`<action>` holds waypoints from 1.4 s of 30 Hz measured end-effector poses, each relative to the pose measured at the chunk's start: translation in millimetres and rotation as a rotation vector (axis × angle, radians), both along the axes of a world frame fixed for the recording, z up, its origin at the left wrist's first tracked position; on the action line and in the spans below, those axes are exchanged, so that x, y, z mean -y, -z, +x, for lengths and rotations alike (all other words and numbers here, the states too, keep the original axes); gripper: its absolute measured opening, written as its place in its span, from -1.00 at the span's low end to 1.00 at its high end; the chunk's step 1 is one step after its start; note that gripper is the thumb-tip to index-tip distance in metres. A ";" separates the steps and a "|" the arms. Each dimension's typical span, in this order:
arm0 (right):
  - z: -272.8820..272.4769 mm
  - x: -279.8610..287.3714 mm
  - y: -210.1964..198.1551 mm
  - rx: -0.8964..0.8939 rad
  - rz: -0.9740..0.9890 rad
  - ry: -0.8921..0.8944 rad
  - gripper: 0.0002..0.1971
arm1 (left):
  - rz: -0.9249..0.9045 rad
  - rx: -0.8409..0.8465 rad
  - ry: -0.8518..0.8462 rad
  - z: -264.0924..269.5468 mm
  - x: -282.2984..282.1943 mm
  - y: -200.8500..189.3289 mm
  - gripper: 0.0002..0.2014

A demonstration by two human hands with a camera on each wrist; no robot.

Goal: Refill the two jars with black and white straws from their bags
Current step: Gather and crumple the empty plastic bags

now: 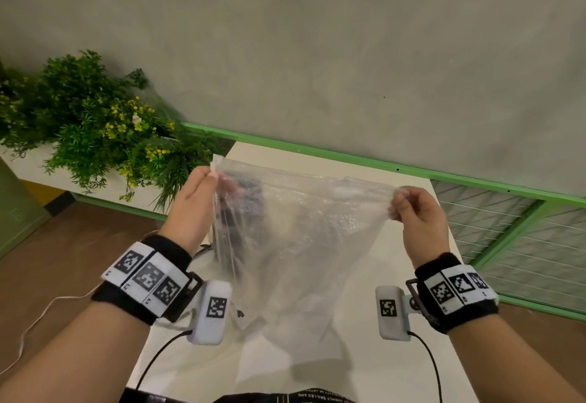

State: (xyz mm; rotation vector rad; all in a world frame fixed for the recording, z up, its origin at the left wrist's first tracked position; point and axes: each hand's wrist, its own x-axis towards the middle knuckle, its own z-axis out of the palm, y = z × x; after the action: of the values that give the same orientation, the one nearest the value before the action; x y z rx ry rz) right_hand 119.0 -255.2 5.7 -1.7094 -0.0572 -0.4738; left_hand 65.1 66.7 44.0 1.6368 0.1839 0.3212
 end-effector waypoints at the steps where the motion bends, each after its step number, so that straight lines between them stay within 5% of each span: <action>1: 0.2 -0.8 0.3 -0.002 0.047 0.001 -0.91 | -0.131 0.015 -0.017 2.0 5.6 -2.0 -0.73; 2: -0.7 -1.2 2.9 -0.028 0.076 -0.014 -0.81 | -0.272 0.027 -0.014 3.6 9.4 -5.6 -0.74; 5: -14.4 -5.0 25.8 -0.197 -0.027 -0.186 -0.09 | -0.544 0.065 -0.042 14.7 7.4 -8.3 -0.77; 8: -38.4 -13.5 58.4 -0.387 -0.180 -0.441 0.18 | -0.449 0.027 -0.063 20.6 3.1 -8.4 -0.74; 11: -59.8 -34.9 84.5 -0.623 -0.347 -0.699 -0.03 | -0.540 -0.023 -0.044 39.8 -17.0 19.2 -0.69; 13: -62.2 -49.2 99.0 -0.655 -0.310 -0.779 -0.46 | -0.469 0.017 -0.046 31.1 -14.7 10.3 -0.58; 15: -58.7 -62.1 95.6 -0.633 -0.114 -0.686 -0.89 | -0.537 0.009 -0.125 24.5 -13.5 4.7 -0.56; 16: -55.2 -66.2 90.3 -0.621 -0.028 -0.618 -0.96 | -0.581 -0.001 -0.086 20.6 -14.4 6.6 -0.59; 21: -35.5 -83.2 54.5 -0.423 0.088 -0.470 -0.92 | -0.284 -0.237 0.133 -17.0 -18.5 44.5 -0.39; 25: -28.0 -98.2 47.0 -0.332 0.030 -0.434 -0.89 | -0.268 -0.445 0.325 -37.2 1.9 74.6 -0.13; 33: -24.0 -78.7 60.7 -0.267 -0.082 -0.270 -0.81 | -0.457 -0.326 0.112 -27.5 -32.3 77.1 -0.88; 39: -33.4 -28.1 80.4 -0.369 -0.310 -0.277 -0.86 | -0.008 -0.409 0.083 -44.0 -61.0 93.4 -0.84; 42: -28.9 -23.4 76.1 -0.381 -0.315 -0.227 -0.64 | 0.170 -0.472 0.146 -39.9 -53.4 95.2 -0.64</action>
State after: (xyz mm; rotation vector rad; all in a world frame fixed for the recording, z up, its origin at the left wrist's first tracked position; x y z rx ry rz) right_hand 90.1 -231.7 -70.3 -2.0469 -0.0509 0.0379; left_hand 25.2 120.1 -51.1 1.8644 0.3991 -0.1711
